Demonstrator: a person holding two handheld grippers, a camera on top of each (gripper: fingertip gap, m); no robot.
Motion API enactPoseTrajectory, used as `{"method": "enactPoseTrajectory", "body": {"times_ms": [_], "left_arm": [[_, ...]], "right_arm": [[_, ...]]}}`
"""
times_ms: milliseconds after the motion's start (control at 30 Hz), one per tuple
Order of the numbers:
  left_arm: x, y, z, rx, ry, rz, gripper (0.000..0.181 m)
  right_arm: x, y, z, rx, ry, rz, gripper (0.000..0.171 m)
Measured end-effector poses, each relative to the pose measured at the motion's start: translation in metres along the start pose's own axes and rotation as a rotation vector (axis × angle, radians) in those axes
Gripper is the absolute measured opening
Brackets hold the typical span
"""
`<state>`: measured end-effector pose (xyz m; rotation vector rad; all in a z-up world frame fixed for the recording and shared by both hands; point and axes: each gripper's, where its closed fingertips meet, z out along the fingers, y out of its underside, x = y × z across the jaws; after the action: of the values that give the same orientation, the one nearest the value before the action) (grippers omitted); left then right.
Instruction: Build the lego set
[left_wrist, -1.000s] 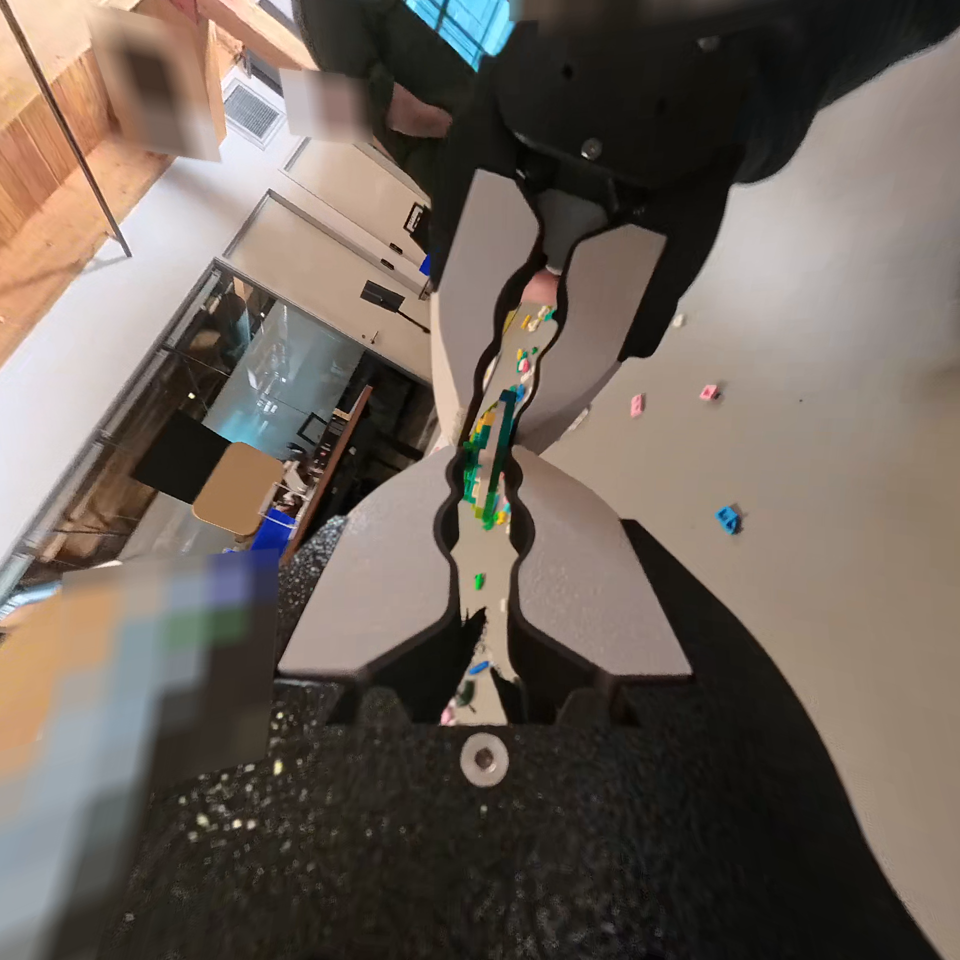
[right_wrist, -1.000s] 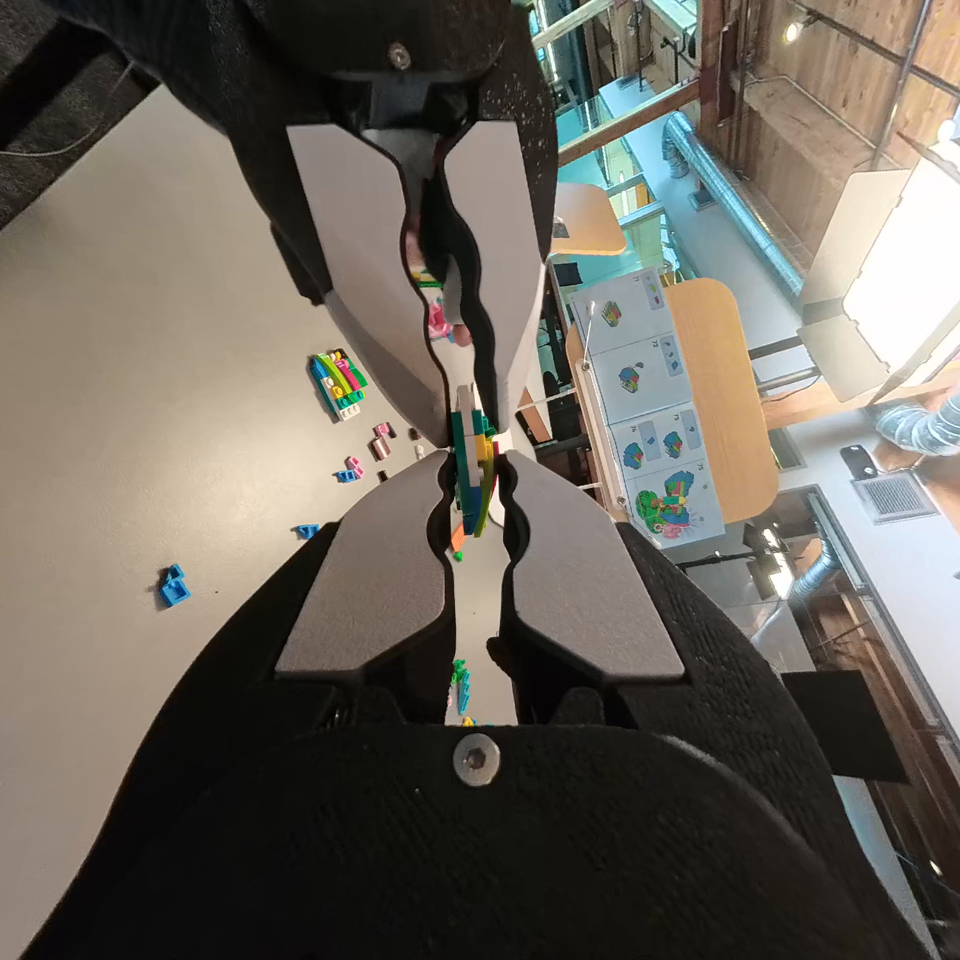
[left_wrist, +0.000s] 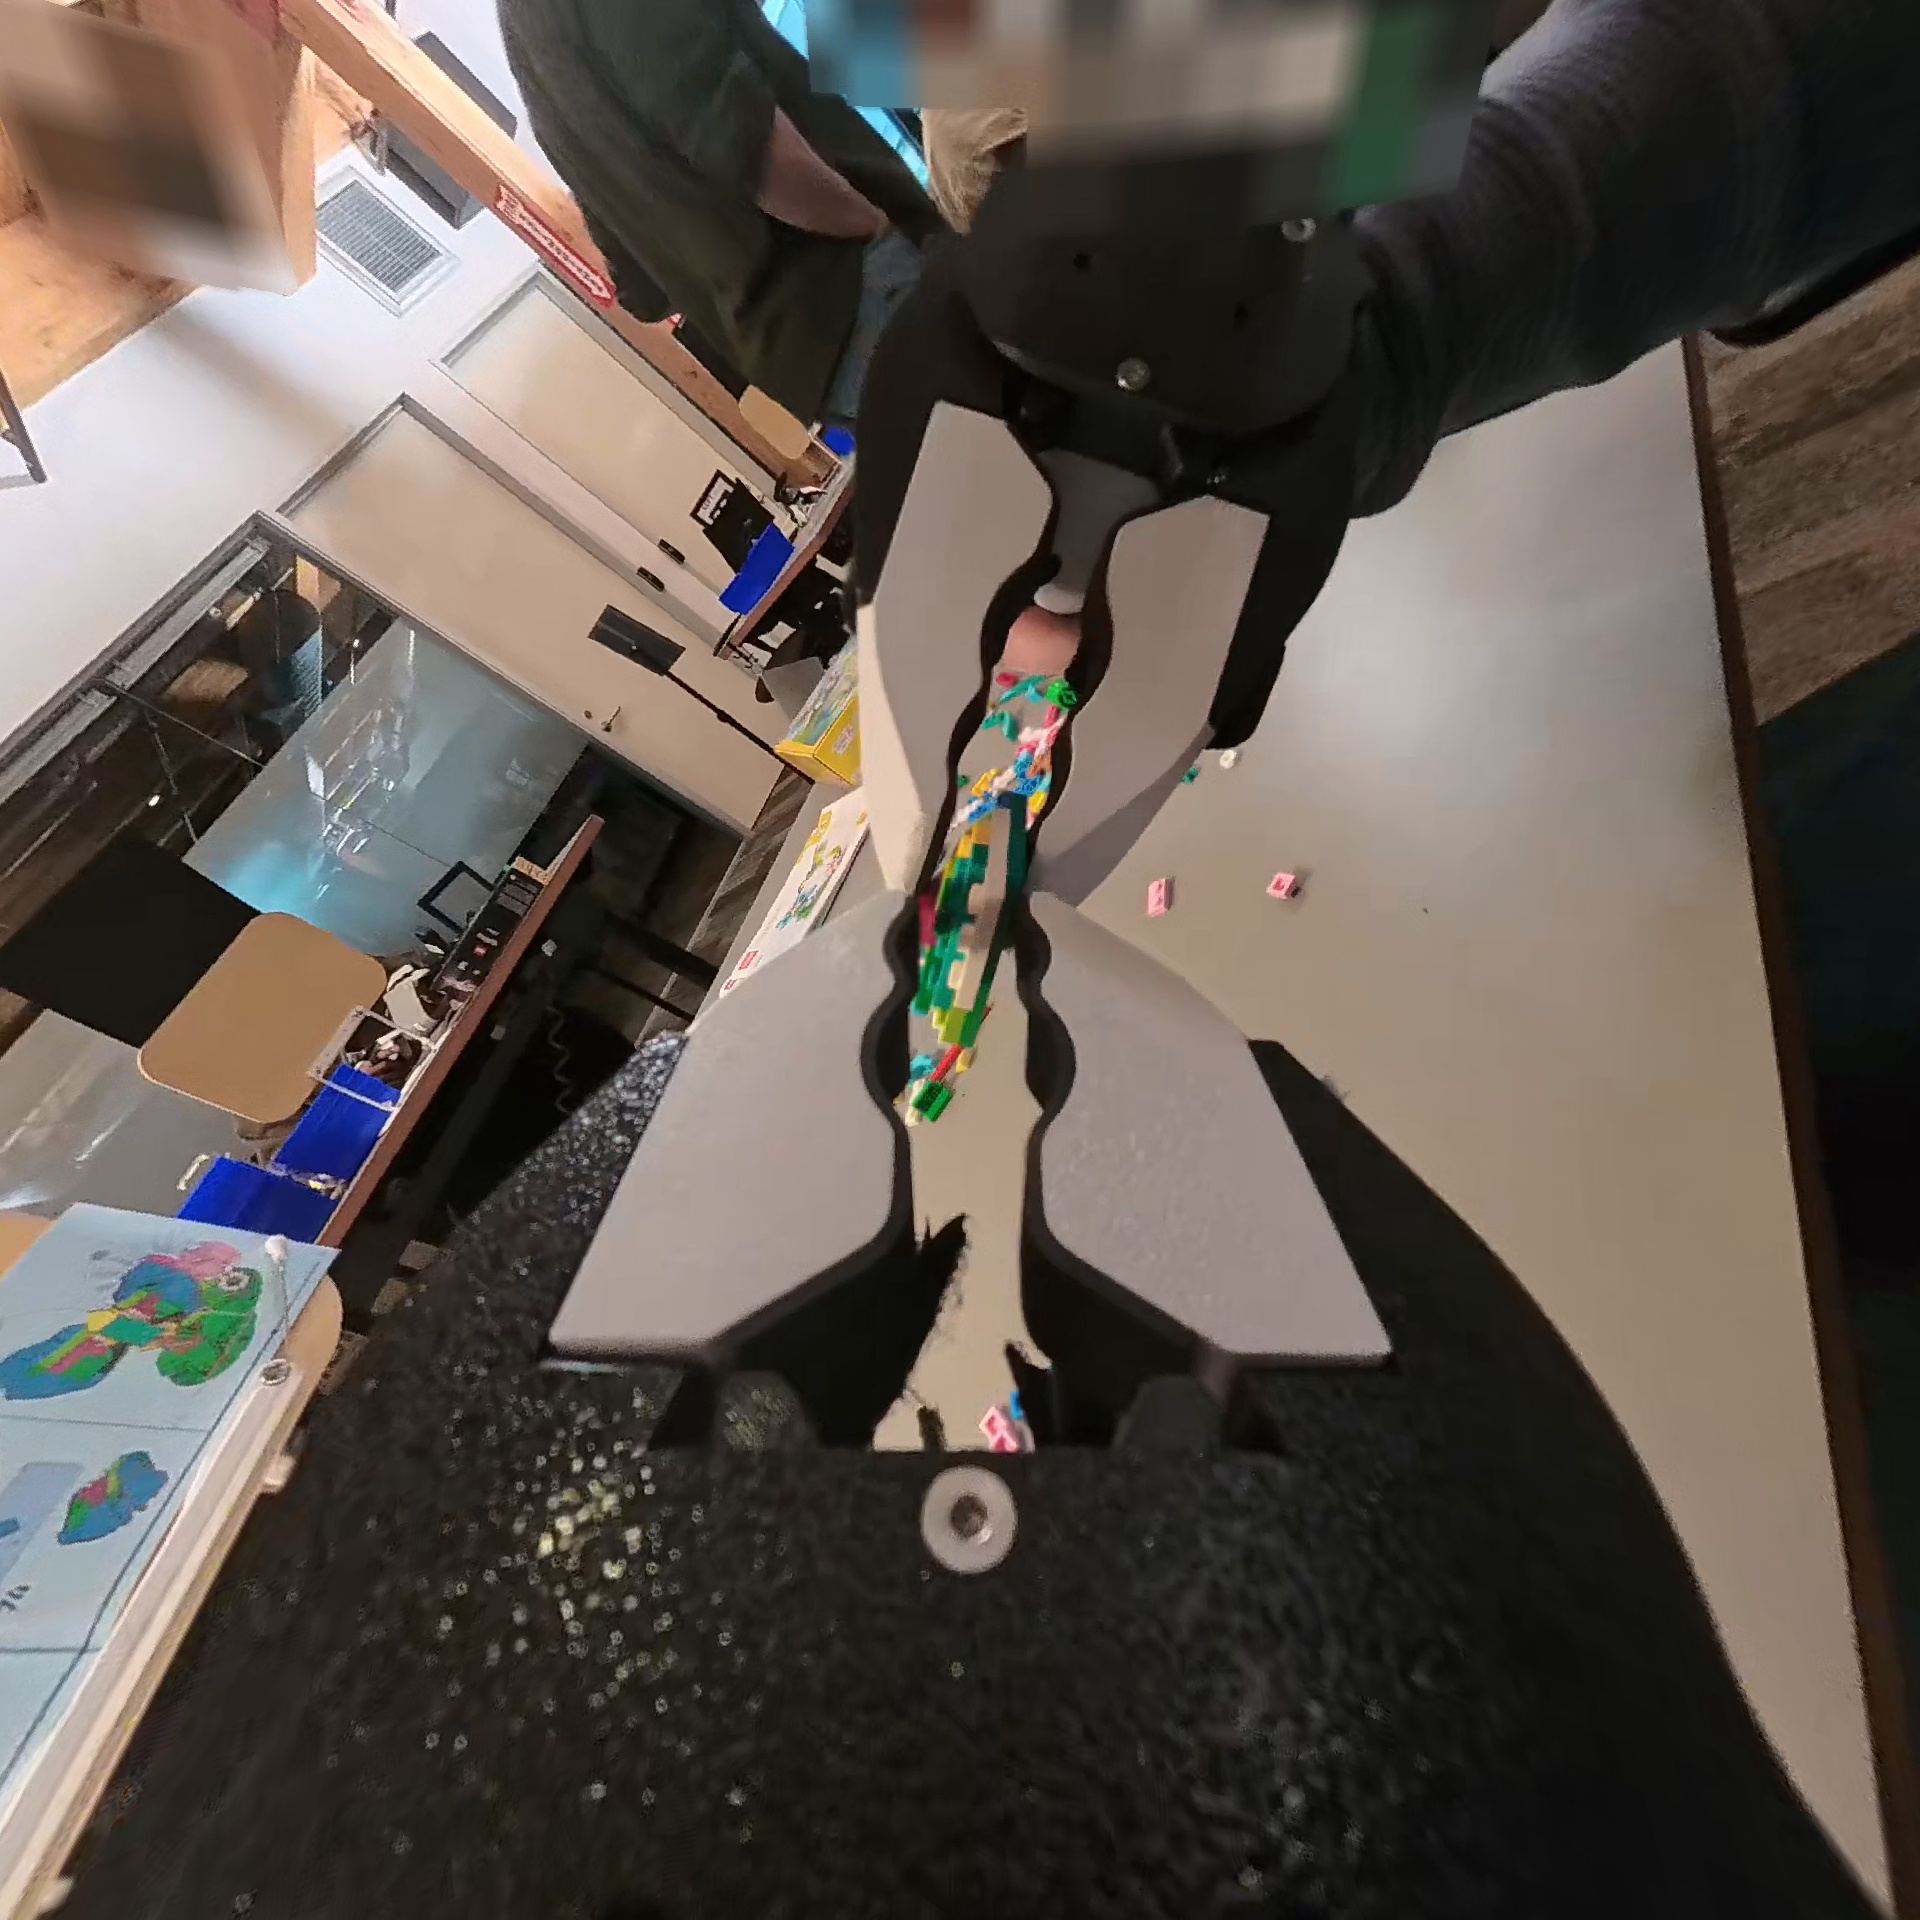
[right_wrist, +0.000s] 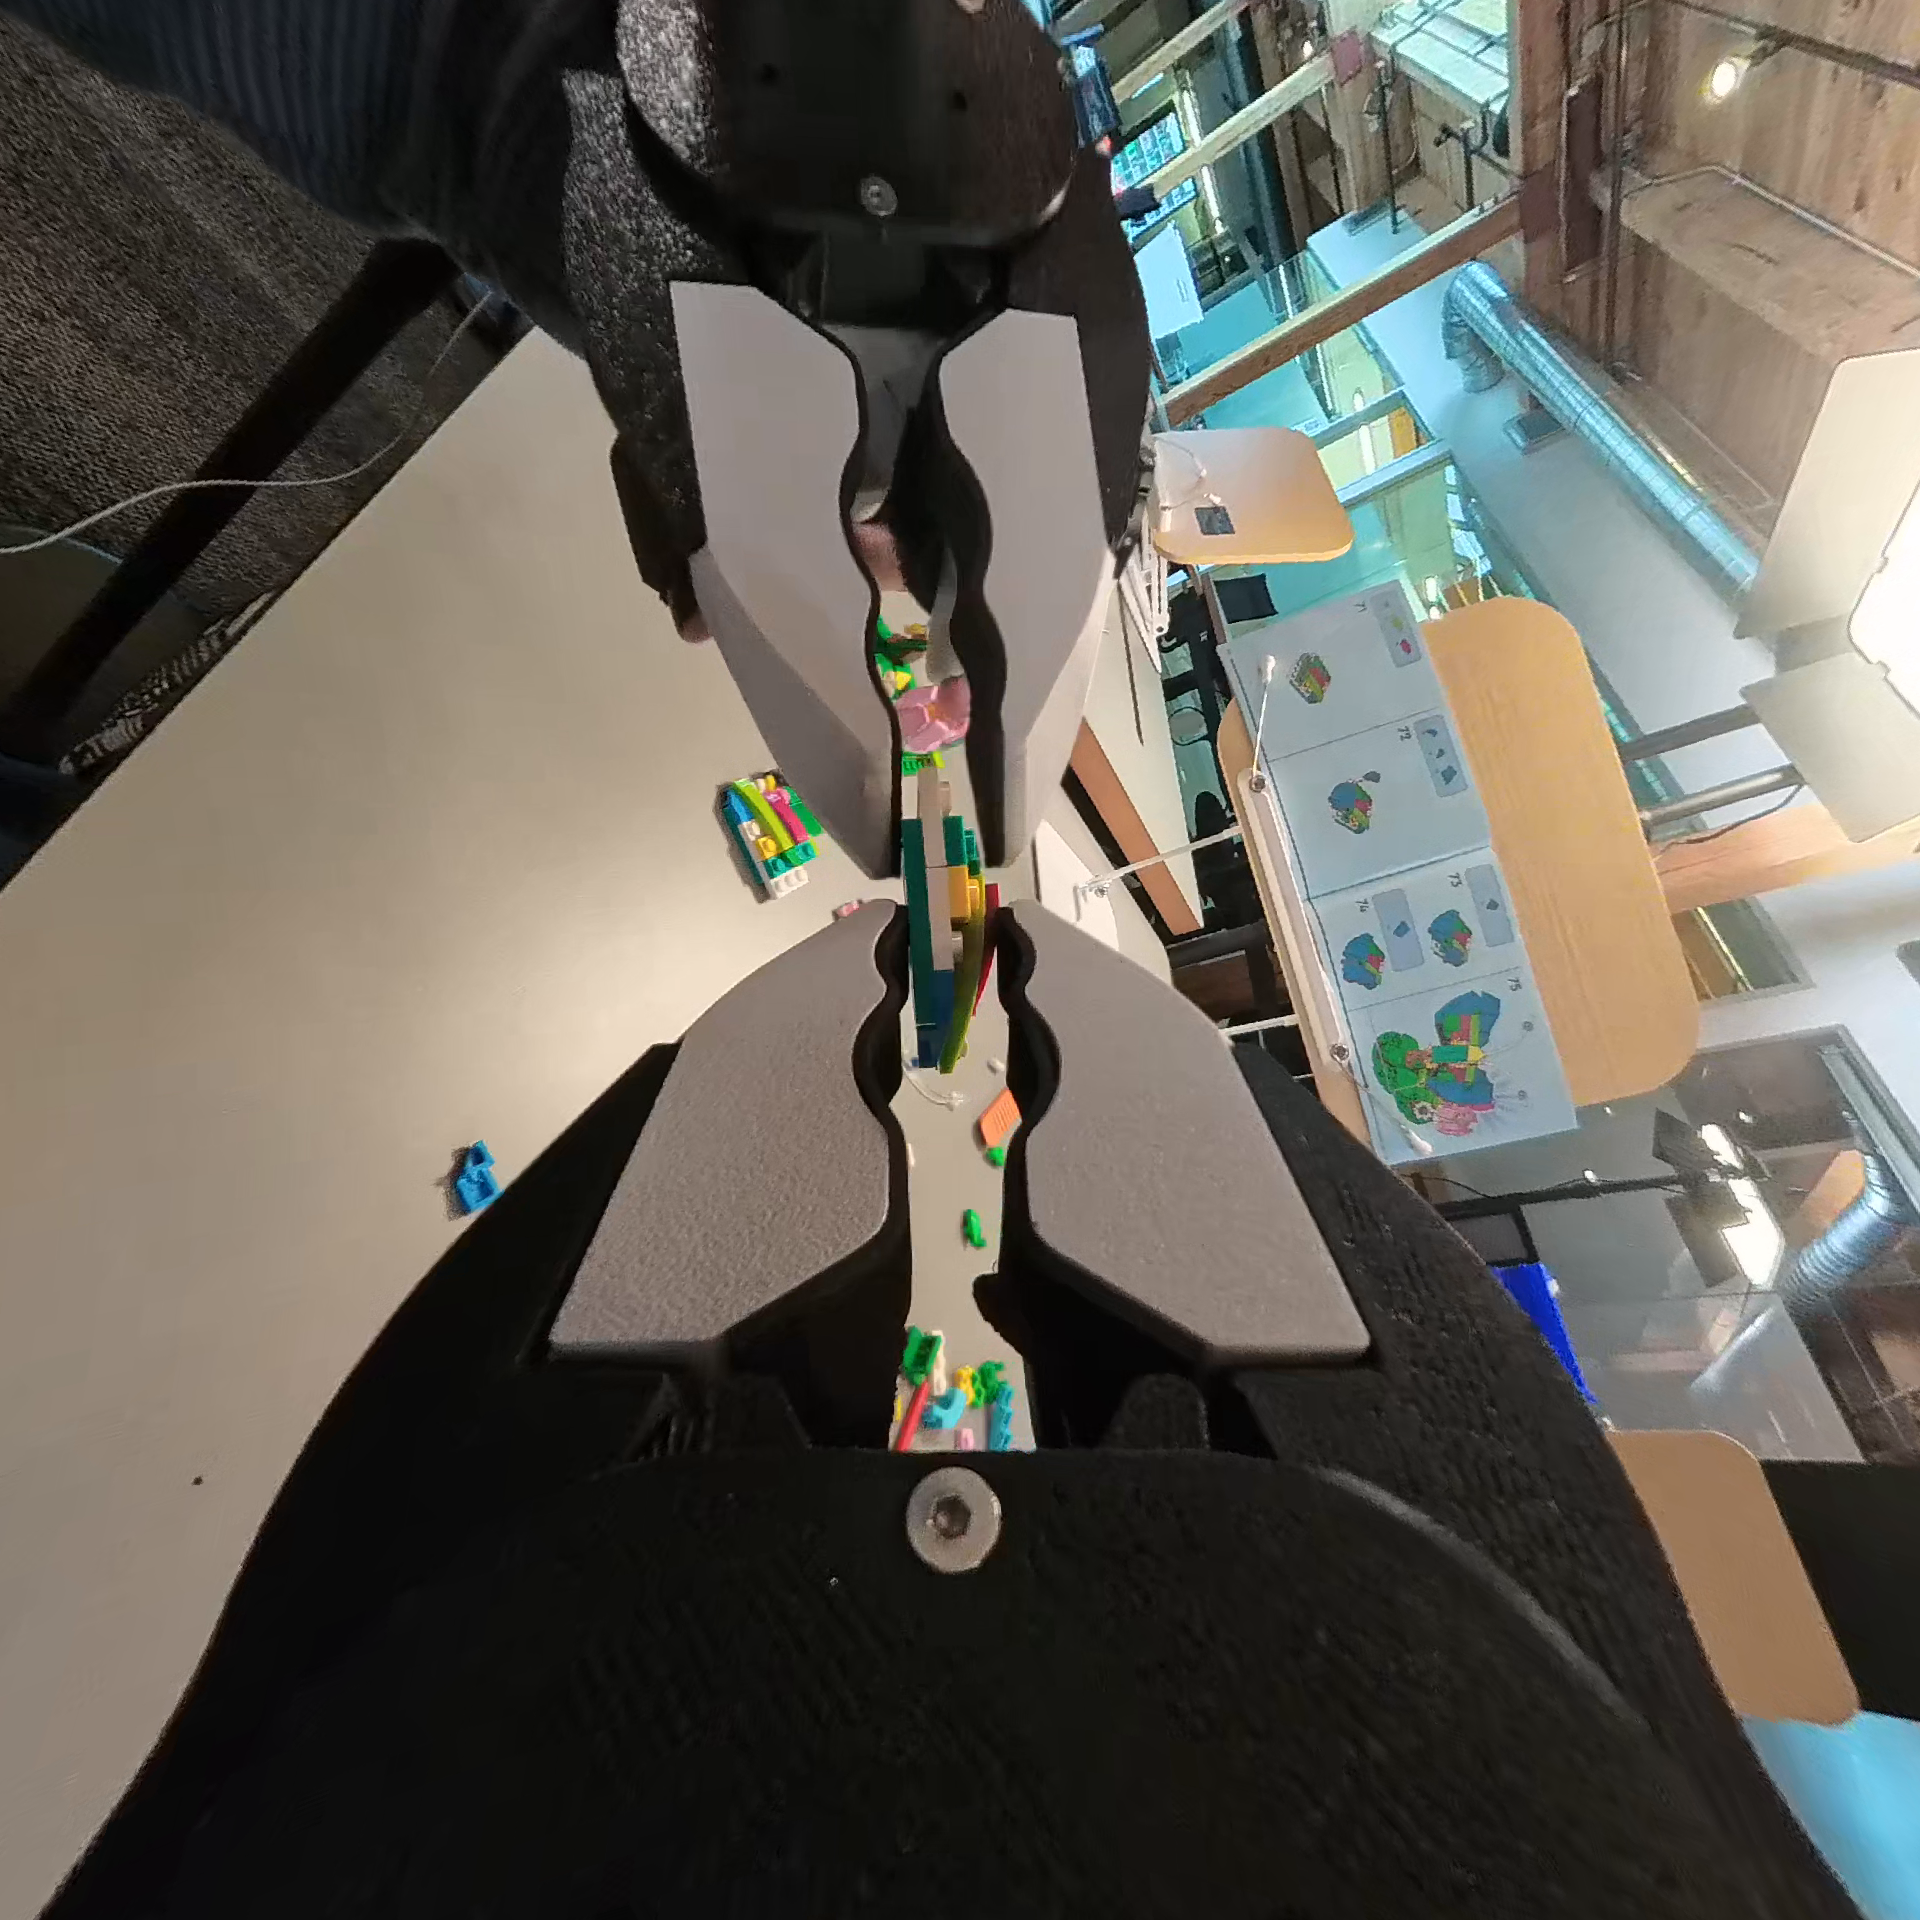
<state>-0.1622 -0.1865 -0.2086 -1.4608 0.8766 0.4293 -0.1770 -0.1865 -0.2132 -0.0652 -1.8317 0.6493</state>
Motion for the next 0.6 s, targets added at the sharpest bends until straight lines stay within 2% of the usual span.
{"method": "enactPoseTrajectory", "body": {"times_ms": [167, 233, 333, 400, 600], "left_arm": [[-0.013, 0.004, -0.002, 0.009, -0.028, -0.173, 0.031], [-0.018, 0.009, -0.001, 0.008, -0.017, -0.339, 0.039], [-0.016, 0.002, 0.001, 0.093, 0.099, -0.608, 0.06], [-0.014, 0.001, 0.003, 0.116, 0.145, -0.708, 0.066], [-0.004, 0.01, 0.017, 0.054, 0.154, -0.738, 0.067]], "right_arm": [[0.007, 0.001, -0.002, -0.009, 0.074, -0.073, 0.014], [0.011, 0.0, -0.004, -0.007, 0.131, -0.137, 0.014], [0.015, 0.002, -0.005, -0.035, 0.214, -0.281, 0.014], [0.014, 0.003, -0.005, -0.049, 0.243, -0.358, 0.014], [0.014, 0.001, -0.005, -0.051, 0.294, -0.434, 0.014]]}}
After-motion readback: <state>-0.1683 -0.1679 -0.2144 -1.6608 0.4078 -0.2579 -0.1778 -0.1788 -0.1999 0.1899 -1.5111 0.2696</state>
